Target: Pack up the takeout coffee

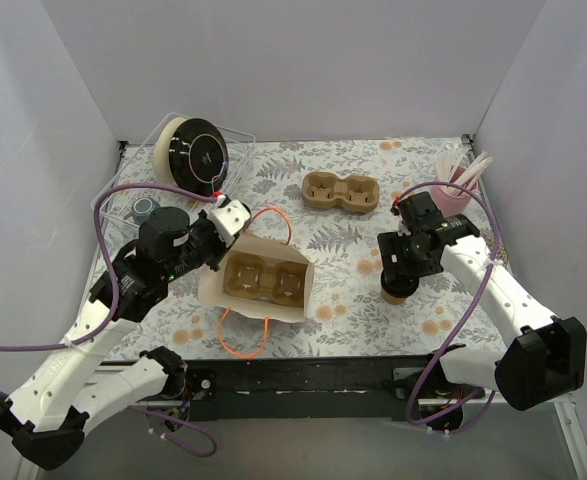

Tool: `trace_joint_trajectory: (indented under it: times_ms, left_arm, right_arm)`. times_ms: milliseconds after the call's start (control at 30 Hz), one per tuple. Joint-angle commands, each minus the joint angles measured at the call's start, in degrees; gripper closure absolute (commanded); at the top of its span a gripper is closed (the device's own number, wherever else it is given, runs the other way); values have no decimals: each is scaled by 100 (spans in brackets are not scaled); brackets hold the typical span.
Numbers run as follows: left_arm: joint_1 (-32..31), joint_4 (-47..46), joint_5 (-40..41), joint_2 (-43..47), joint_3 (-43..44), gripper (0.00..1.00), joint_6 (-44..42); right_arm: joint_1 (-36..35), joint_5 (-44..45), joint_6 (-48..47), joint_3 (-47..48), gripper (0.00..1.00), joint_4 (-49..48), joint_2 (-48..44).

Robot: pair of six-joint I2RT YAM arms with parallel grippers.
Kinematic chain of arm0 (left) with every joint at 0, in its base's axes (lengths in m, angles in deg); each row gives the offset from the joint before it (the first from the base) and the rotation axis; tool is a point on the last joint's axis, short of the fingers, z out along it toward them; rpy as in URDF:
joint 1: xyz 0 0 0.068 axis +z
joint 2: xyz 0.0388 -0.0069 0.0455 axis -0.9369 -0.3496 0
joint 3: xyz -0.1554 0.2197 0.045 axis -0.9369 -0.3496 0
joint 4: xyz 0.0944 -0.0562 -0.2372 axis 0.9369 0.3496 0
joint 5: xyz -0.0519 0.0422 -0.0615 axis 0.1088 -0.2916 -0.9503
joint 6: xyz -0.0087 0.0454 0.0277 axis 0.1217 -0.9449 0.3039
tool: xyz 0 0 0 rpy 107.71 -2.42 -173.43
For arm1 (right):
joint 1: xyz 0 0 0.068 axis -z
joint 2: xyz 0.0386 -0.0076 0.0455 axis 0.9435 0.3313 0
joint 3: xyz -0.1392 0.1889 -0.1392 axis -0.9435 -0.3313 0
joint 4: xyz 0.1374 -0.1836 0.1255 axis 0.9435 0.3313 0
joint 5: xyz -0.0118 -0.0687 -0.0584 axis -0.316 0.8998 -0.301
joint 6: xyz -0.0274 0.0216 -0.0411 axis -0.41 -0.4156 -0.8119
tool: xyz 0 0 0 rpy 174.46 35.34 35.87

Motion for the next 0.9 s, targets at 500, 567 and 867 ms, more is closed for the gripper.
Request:
trace_joint_trajectory:
  times_ms: [500, 567, 867]
  left_arm:
    - [32, 85, 51, -31, 298, 100, 348]
    - [32, 94, 60, -31, 298, 100, 357]
    - [32, 102, 86, -119, 350, 100, 453]
  right_arm:
    - [38, 154, -44, 199, 5, 65, -102]
    - [38, 102, -44, 251, 7, 83, -120]
    - [38, -39, 9, 454, 11, 153, -164]
